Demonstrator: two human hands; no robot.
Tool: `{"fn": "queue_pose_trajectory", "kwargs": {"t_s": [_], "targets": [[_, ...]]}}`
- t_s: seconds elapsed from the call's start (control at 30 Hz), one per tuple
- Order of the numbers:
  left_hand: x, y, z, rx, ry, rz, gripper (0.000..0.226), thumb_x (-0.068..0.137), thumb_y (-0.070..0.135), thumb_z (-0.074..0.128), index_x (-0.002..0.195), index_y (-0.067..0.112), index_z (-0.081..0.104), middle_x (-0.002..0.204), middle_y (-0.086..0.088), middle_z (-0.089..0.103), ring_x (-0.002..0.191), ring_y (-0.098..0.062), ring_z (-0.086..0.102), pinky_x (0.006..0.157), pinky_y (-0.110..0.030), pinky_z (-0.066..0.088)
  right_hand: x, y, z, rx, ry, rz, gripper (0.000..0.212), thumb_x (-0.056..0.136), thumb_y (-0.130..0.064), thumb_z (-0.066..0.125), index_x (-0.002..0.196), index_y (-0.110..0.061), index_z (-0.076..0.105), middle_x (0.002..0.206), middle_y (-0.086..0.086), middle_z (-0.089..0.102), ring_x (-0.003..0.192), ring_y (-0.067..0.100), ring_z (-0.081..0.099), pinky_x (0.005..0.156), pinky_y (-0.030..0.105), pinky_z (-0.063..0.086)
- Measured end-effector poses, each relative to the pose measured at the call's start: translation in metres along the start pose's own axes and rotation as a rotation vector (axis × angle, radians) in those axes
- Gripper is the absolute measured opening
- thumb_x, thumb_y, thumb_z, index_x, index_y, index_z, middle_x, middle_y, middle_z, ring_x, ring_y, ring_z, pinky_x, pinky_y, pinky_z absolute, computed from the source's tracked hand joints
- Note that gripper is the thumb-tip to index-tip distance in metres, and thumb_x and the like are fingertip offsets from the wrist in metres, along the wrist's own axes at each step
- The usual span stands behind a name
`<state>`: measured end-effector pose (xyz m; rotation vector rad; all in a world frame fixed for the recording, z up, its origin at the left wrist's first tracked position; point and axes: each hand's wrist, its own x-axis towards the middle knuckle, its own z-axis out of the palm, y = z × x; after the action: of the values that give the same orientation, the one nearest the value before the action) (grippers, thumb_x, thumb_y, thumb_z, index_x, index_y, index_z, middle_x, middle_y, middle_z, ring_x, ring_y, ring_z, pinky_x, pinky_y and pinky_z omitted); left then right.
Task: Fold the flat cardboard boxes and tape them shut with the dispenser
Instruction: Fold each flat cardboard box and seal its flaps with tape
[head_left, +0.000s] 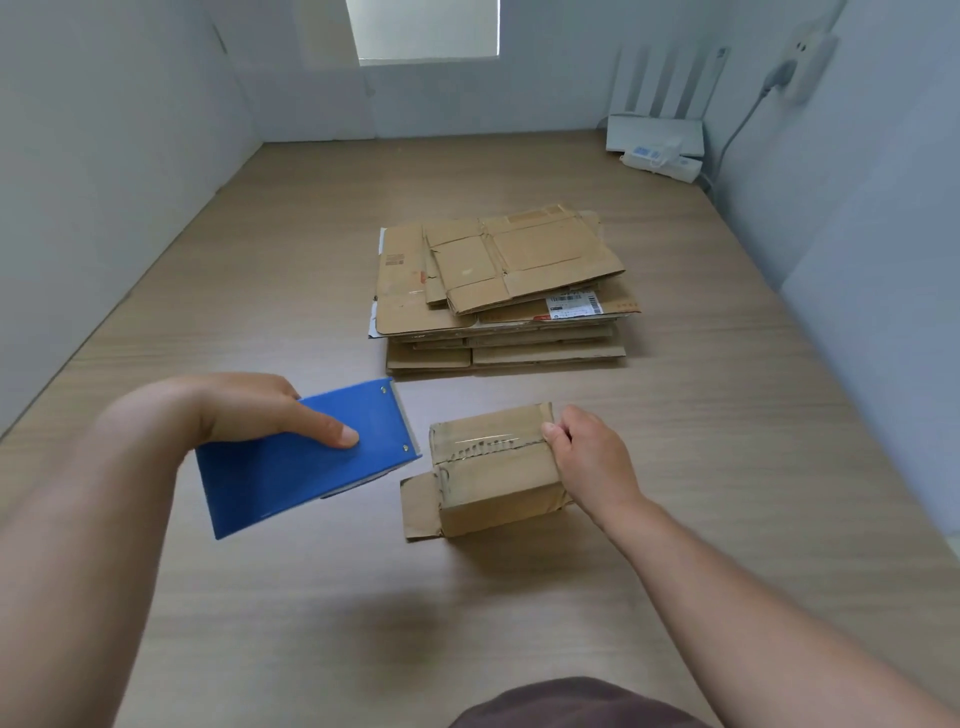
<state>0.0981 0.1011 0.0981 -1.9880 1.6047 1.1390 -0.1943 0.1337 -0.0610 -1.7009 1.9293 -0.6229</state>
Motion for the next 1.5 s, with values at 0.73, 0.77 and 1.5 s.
{"fn": "queue_pose_trajectory", "kwargs": {"t_s": [0.73,0.77,1.5], "targets": [[0.010,-0.030,-0.001,-0.263,-0.214,0.068,0.082,0.013,0.063,0.087,0.076,0.010,0.078,0.089,-0.015,0.074,0.074,-0.028,0.071,0.061,-0.028,0.051,0.001,-0.006,0.008,0.007,-0.004,0.006,0.025,0.099,-0.025,0.045,0.078,-0.012,0.041,0.080,0.001,0.046,0.078,0.022,0.044,0.063,0.033,0.029],[0.012,-0.030,0.001,-0.243,-0.217,0.057,0.084,0.013,0.064,0.087,0.077,0.010,0.078,0.089,-0.014,0.075,0.075,-0.028,0.072,0.063,-0.028,0.051,0.001,-0.006,0.008,0.005,-0.003,0.006,0.025,0.099,-0.025,0.045,0.078,-0.012,0.041,0.078,0.000,0.045,0.077,0.022,0.044,0.062,0.033,0.028],[0.063,-0.004,0.065,0.549,0.401,-0.258,0.028,0.091,0.038,0.049,0.109,0.022,0.062,0.090,0.005,0.056,0.086,-0.018,0.054,0.071,-0.025,0.039,-0.005,-0.010,0.009,-0.044,-0.002,-0.011,0.025,0.099,-0.025,0.043,0.078,-0.014,0.039,0.077,-0.002,0.043,0.077,0.021,0.044,0.062,0.033,0.027]]}}
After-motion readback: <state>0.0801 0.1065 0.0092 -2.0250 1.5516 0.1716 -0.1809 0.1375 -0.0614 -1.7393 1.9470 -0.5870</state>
